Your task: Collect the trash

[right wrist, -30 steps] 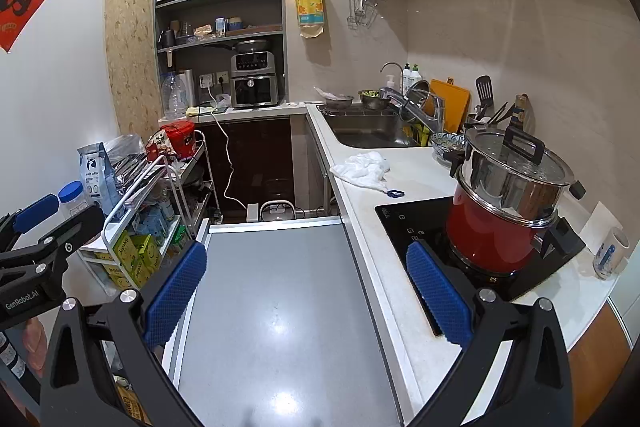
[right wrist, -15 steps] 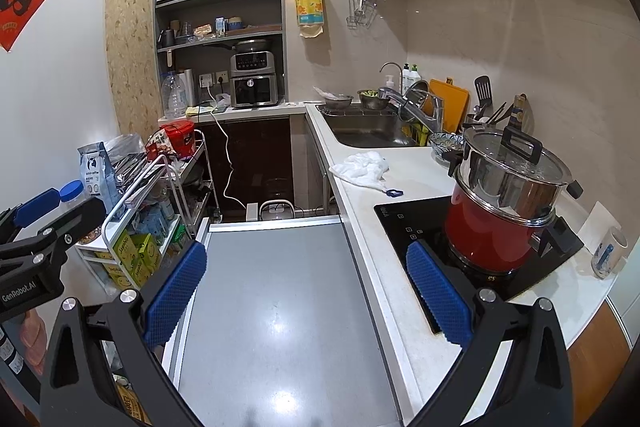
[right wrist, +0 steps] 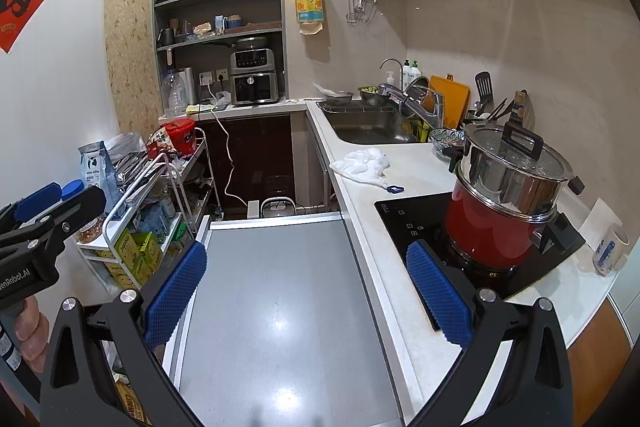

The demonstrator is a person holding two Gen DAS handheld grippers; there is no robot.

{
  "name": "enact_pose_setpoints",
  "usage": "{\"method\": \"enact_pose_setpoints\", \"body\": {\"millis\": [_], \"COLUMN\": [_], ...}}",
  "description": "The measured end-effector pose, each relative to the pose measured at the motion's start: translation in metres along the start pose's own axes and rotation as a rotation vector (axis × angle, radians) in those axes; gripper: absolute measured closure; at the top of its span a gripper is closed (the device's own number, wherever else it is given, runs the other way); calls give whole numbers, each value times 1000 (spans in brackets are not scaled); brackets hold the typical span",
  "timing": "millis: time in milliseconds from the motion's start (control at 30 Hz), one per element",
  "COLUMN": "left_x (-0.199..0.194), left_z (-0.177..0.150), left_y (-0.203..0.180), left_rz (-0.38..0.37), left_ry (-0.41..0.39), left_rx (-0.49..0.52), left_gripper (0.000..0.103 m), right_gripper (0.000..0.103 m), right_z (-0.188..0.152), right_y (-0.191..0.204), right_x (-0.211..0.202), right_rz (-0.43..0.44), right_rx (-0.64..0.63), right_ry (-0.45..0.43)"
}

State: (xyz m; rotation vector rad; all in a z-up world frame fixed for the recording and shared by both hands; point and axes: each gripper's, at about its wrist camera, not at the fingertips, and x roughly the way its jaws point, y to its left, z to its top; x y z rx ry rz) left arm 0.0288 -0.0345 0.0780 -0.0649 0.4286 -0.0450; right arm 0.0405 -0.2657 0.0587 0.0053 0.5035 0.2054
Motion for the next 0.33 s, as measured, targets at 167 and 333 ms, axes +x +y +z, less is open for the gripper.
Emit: {"method": "enact_pose_setpoints", "body": {"millis": [167,333], "left_x": [3,5], "left_z": [0,-3], "left_y": [0,0], "left_rz": [30,83], "left_ry": [0,-2], "left_rx": [-5,5], "left_gripper": [2,2], "right_gripper": [4,4], "right_z": [-1,-4], "right_y": [0,-1], "right_x": [1,4], "right_rz": [3,2], "right_rx": [1,4], "right_ry": [1,7]}}
